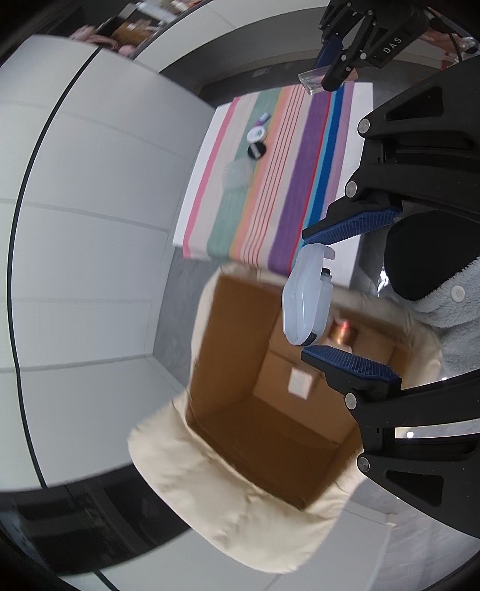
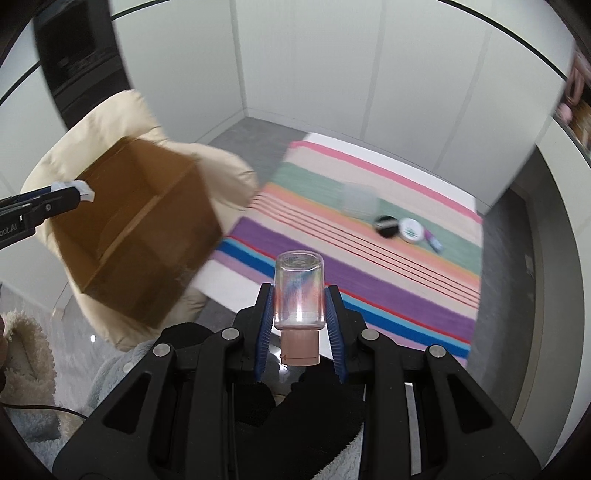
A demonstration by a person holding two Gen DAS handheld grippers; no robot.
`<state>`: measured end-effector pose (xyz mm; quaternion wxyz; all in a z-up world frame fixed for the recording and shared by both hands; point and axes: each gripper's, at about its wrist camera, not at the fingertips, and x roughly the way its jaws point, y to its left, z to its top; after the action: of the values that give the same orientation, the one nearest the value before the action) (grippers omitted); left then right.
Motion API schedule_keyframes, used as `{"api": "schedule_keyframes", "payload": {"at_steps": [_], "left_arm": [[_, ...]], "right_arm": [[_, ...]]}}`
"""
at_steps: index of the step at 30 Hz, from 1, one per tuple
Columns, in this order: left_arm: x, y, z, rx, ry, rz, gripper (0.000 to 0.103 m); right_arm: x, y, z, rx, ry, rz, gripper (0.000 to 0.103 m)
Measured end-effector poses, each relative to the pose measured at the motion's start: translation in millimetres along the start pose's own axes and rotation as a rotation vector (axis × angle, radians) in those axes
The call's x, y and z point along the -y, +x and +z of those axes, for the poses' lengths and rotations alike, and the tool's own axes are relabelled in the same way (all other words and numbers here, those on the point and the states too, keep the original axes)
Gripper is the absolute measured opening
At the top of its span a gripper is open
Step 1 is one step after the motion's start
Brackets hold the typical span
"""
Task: Organize objects
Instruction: 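Lift the case with the left tool while the right tool carries the bottle toward the box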
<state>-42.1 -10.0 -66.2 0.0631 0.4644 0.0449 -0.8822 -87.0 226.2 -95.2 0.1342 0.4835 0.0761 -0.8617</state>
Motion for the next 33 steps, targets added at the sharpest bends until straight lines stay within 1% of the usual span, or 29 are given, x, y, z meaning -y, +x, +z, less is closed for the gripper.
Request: {"api": "schedule_keyframes", "payload": {"at_steps": [10,13,16,20,24,30,33], "left_arm": [[-85.7,-13.3,-23.5,-0.006,-0.130,0.103,0.058],[-104.9,-14.7,-28.2,-0.001,-0.158,0.135,0.058],[-118.9,-12.3,-27.6,-0.001,-0.183,0.144,0.058],[-126.3,-3.3,-23.4,-0.007,-0.188,0.148,0.058],[-132.8,11.7,-23.8,-0.036,-0.199,0.144,0.058],[-145.8,36.4,-18.3,-0.055,-0.215,0.206,0.058],[-150.7,47.2,-15.2,-0.071,-0.224,0.216,0.058]], "right_arm": [[-108.2,11.8,19.1,0.004,-0.187,0.117,0.029],[-135.9,14.5,23.1,0.008,-0.238,0.142,0.029],[-159.1,21.5,26.3,-0.003,-0.277,0.164,0.029],[-179.4,30.0,26.9,-0.016,-0.314,0.175,0.029],[-190.4,39.7,29.4,-0.016,-0.325,0.178,0.029],[-204.5,66.3,41.5,-0.038,-0.334,0.202,0.029],[-212.5,79.3,51.8,-0.044,-0.339,0.213,0.029]]}}
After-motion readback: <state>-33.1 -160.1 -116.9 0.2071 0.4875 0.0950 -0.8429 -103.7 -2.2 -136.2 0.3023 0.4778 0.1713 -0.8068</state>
